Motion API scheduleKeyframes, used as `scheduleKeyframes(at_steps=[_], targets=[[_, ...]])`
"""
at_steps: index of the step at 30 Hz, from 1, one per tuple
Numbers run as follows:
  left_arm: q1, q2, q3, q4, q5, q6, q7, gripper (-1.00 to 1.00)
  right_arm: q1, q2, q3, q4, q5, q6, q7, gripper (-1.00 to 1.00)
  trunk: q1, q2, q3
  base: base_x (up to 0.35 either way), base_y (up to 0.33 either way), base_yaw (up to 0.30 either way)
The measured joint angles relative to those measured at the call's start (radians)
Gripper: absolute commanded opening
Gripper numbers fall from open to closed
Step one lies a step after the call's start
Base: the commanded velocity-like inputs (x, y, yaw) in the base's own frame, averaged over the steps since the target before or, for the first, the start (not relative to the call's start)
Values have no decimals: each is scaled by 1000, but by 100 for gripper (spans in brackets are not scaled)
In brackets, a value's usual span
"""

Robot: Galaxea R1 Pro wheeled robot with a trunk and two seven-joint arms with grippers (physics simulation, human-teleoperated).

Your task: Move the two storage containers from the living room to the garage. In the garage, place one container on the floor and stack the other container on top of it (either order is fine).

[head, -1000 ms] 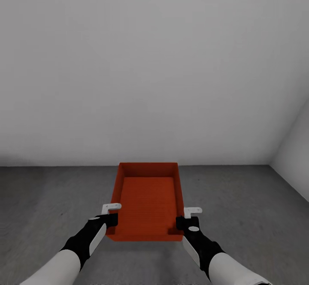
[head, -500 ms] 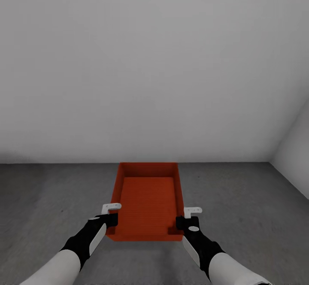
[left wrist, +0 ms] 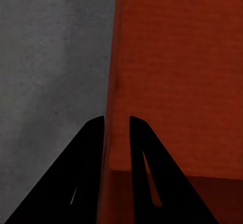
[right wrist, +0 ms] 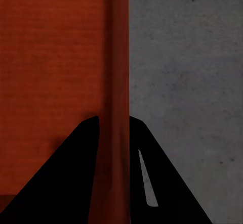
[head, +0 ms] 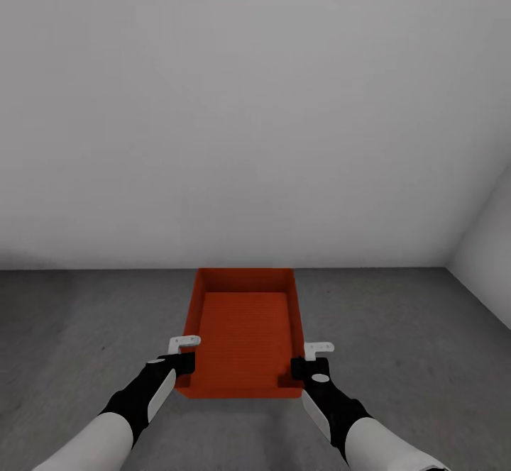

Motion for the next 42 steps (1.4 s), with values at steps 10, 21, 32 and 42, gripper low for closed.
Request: scheduleKeyframes(at_steps=[10,21,32,42], targets=[[0,0,1,0,-1,2,0,-100,0,0,-1,0,0,2,1,-100,0,0,-15,0,0,0],[0,0,1,1,0,1,0,-100,0,0,0,0,0,2,0,-100,0,0,-32,0,0,0],[0,0,1,1,0,1,0,-100,0,0,1,0,-1,2,0,-100,0,0,-50,0,0,0],[0,0,0,1,1,0,0,-100,0,0,1,0,-2,1,-1,-100,0,0,-66,0,0,0]])
